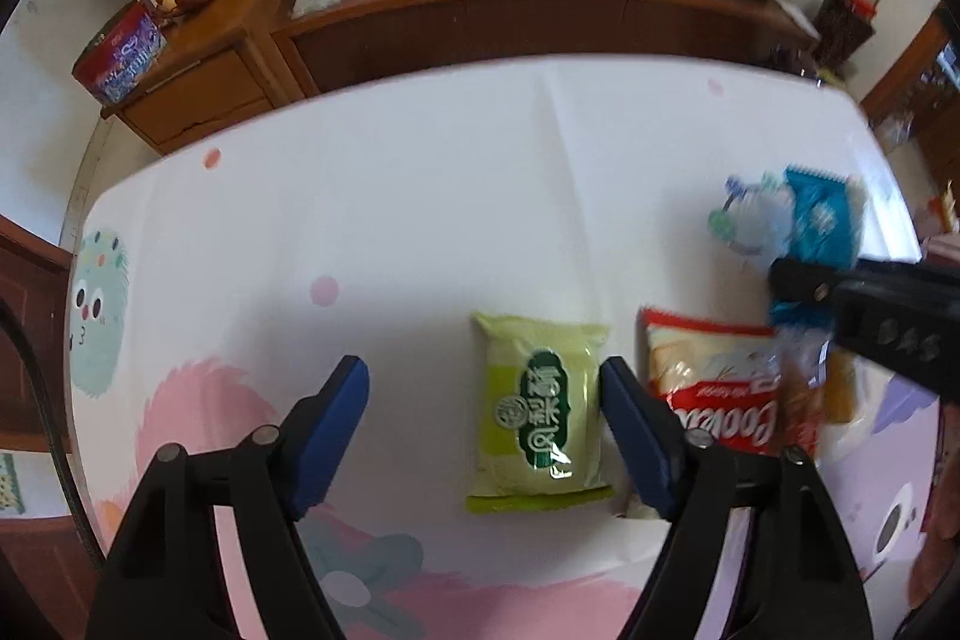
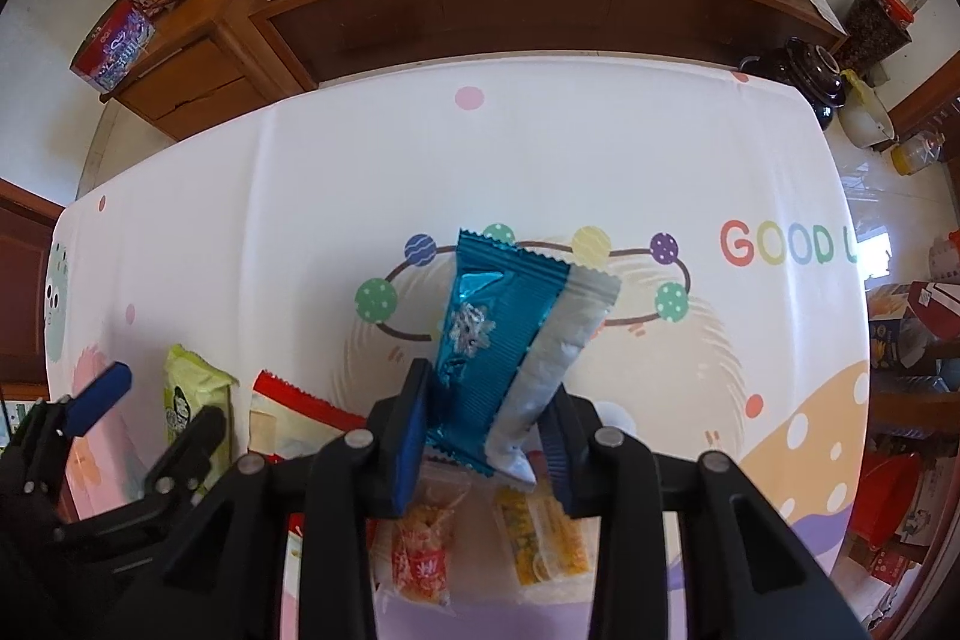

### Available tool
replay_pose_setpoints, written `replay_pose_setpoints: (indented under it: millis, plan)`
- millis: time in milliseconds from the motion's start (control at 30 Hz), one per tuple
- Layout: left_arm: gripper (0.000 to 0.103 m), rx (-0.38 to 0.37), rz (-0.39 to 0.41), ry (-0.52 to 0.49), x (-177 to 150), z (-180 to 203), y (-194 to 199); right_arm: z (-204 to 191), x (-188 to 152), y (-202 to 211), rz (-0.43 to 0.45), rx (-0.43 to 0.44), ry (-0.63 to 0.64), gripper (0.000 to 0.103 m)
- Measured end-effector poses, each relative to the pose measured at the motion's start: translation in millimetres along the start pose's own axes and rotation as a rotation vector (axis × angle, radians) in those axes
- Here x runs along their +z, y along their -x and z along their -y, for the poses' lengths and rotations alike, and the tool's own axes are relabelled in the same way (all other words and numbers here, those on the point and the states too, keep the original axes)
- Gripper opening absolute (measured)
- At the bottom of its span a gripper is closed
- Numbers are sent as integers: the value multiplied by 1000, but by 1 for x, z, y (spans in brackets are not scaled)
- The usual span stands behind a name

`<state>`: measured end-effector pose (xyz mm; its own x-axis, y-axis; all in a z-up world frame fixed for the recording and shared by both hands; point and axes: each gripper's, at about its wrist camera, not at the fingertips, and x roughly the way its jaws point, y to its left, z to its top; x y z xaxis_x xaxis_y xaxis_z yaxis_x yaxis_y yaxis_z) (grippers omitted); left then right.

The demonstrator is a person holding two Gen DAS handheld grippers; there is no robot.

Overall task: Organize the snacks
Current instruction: 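Grasp the green packet with the left gripper while the right grasps the blue snack, then carry both packets over the white tray and open both grippers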

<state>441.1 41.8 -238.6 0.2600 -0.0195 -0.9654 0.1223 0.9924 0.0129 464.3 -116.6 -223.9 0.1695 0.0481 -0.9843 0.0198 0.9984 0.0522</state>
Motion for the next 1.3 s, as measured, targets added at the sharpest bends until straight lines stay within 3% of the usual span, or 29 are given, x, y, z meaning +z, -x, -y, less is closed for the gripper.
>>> replay_pose_setpoints:
  millis: [67, 133, 233, 400, 633, 800, 933, 1133, 1300]
  plan:
    - [61, -24, 0, 20, -1, -1, 0, 0, -1, 0, 1, -11, 8, 28]
    - [38, -25, 16, 12, -2, 1, 4, 1, -3, 1, -2, 3, 9, 25]
    - [36, -10, -3, 20, -5, 3, 9, 7, -9, 4, 2, 18, 5, 23]
    - [35, 25, 30, 37, -16, 3, 36, 13, -23, 25, 29, 65, -5, 22]
    - [35, 102, 176, -19, -51, 12, 144, 24, -61, 106, 139, 141, 2, 22]
    - [35, 54, 265, -18, -94, 17, 221, 34, -115, 177, 239, 205, 25, 22]
    - [35, 1, 324, -25, -140, 22, 275, 36, -177, 228, 319, 246, 76, 22]
    - [36, -72, 404, -30, -213, 33, 331, 38, -267, 276, 421, 279, 155, 22]
    - [36, -101, 474, -34, -260, 42, 350, 43, -325, 295, 490, 315, 178, 22]
